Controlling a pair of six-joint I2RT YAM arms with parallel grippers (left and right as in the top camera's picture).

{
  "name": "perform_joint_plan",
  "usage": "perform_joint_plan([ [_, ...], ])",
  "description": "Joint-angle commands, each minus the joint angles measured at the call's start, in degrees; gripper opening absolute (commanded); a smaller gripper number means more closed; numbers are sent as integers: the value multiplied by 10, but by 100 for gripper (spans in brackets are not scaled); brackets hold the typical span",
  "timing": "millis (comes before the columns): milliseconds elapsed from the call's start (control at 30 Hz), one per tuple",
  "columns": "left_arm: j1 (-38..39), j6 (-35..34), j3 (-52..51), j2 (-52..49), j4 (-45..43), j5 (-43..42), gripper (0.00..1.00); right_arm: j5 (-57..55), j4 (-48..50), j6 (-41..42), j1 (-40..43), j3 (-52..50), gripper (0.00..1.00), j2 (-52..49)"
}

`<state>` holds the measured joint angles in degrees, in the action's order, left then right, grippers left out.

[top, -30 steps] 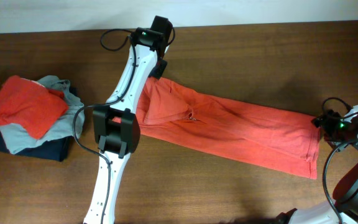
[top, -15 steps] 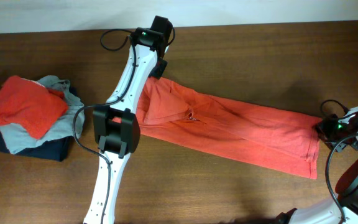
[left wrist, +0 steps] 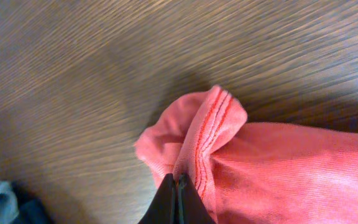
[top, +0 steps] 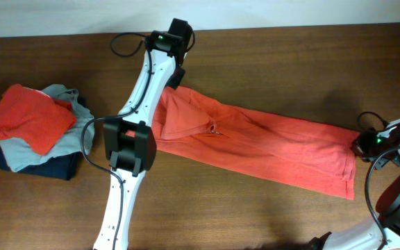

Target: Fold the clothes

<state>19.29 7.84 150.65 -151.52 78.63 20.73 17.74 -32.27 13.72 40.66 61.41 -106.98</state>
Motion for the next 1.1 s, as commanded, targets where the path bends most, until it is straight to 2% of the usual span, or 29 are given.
perform_joint_plan([
  [0,-30,-5,12,39,1,51,0,-41,-4,3,14,16,4,-9],
  [333,-97,-5,12,39,-10,7,0,-43,-3,3,15,17,4,-10],
  [367,-102,-5,12,39,-10,7,4,-43,-3,3,15,17,4,-10],
  [400,-104,-5,12,39,-10,7,10,-43,-4,3,15,17,4,-10],
  [433,-104,-5,12,39,-9,6,43,-43,-5,3,15,17,4,-10],
  [467,-104,-5,12,39,-7,7,52,-43,-5,3,15,17,4,-10],
  [567,-104,-5,12,39,1,7,57,-43,-5,3,15,17,4,-10],
  [600,-104,-5,12,39,8,7,64,-43,-5,3,15,17,5,-10],
  [633,-104,-5,12,39,12,6,63,-43,-5,3,15,17,7,-10],
  [667,-104,-5,12,39,22,6,57,-43,-5,3,15,17,14,-10],
  [700,-103,-5,12,39,33,2,53,-43,-5,3,15,17,27,-10],
  [767,-103,-5,12,42,55,-20,52,-38,-5,3,15,17,45,-9],
  [800,-102,-5,12,50,73,-40,54,-27,-8,3,16,21,50,-9],
  [967,-103,-5,12,109,110,-85,59,37,-54,3,36,74,55,-2],
  [1067,-103,-5,12,158,123,-196,62,77,-92,3,52,113,57,11],
])
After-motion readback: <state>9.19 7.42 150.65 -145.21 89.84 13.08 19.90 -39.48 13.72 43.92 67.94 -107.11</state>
